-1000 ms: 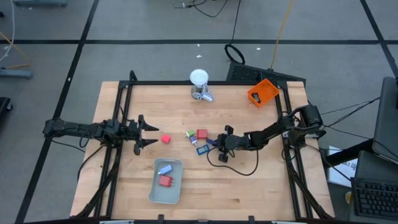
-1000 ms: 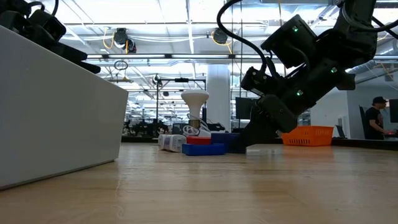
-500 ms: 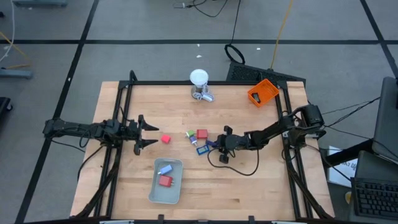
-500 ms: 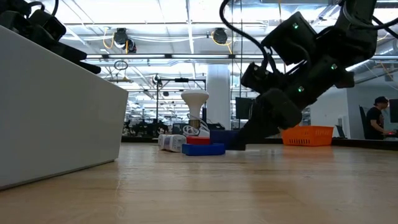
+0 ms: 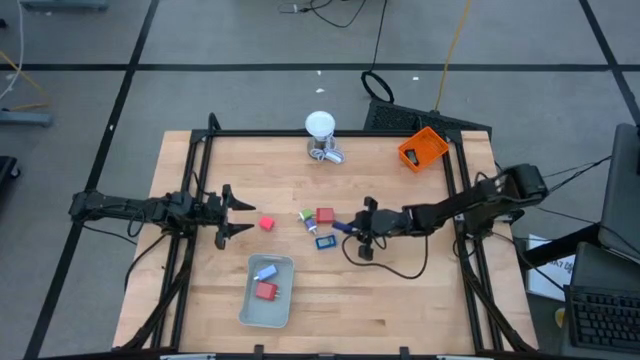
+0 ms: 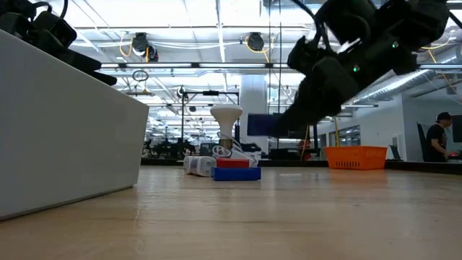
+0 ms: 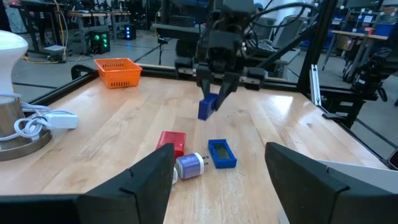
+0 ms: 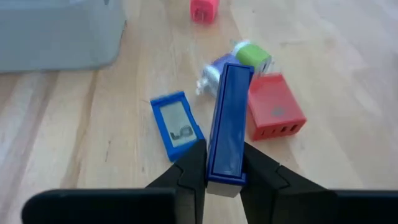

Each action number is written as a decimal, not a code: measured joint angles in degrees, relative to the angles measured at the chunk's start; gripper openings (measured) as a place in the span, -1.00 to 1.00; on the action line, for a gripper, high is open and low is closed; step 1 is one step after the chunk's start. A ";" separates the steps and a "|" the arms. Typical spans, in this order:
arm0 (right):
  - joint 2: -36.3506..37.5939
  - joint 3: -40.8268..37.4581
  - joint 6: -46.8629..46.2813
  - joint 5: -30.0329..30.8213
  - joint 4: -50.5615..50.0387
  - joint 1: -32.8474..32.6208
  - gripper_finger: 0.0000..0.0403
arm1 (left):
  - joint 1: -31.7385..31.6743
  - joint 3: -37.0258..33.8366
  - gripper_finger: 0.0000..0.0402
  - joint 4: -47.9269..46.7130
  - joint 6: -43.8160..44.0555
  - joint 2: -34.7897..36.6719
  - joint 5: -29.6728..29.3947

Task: Pick & Place Office items
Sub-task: Put the top blue digital clock into the orange bin

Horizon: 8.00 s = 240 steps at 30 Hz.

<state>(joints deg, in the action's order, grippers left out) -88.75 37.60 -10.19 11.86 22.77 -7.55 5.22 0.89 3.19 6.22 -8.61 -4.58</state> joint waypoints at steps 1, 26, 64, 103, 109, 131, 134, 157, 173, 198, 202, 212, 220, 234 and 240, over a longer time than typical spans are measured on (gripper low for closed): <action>0.89 0.02 0.21 0.00 -0.56 0.02 -0.70 | 0.01 0.00 0.24 0.01 0.00 0.01 0.00; 19.96 -4.79 -0.39 0.00 -16.80 -0.04 -0.71 | 0.01 0.00 0.23 0.01 0.00 0.01 0.00; 45.26 -21.94 -6.37 6.13 -17.01 0.38 -0.70 | 0.01 0.00 0.34 -0.01 0.02 0.01 0.00; 45.23 -21.94 -16.39 32.74 -17.53 5.75 -0.70 | 0.00 0.00 0.34 0.00 0.00 -0.01 0.00; 45.22 -21.94 -17.62 34.84 -17.60 5.75 -0.70 | 0.00 0.00 0.34 0.00 0.00 0.00 0.00; 43.71 -21.92 -19.00 37.65 -17.95 19.34 -0.70 | 0.00 0.00 0.34 0.01 0.01 0.01 0.00; 43.71 -22.62 -19.00 37.51 -17.05 22.15 -0.70 | 0.01 0.00 0.34 0.01 0.00 -0.01 0.00; 43.71 -29.12 -15.37 26.81 -9.31 34.72 -0.70 | 0.00 0.00 0.34 0.01 0.00 0.01 0.00; 43.71 -10.60 -4.82 17.84 -26.63 49.97 -0.70 | 0.01 0.00 0.34 0.01 0.01 0.01 0.00; 28.63 -10.67 -4.52 8.92 -26.57 56.70 -0.70 | 0.01 0.02 0.34 -0.01 0.00 0.00 0.00; 26.76 -10.67 -4.55 8.92 -24.99 56.70 -0.70 | 0.00 0.02 0.34 0.00 0.00 0.00 0.00; 23.72 -10.69 -5.16 8.85 -24.27 56.70 -0.70 | 0.01 0.02 0.34 0.00 0.00 0.00 0.00; 22.35 -10.69 -5.19 8.87 -24.25 56.70 -0.70 | 0.01 0.02 0.34 0.01 0.00 0.01 0.00; 22.29 -10.73 -5.16 8.92 -23.85 56.70 -0.63 | 0.01 0.01 0.34 0.01 0.00 0.01 0.00; 22.31 -10.73 -5.16 8.94 -23.83 56.70 -0.53 | 0.00 0.02 0.34 -0.01 0.00 -0.01 0.00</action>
<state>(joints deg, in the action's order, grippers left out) -66.43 26.87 -15.35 20.80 -1.06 49.15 5.22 0.90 3.18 6.22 -8.62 -4.58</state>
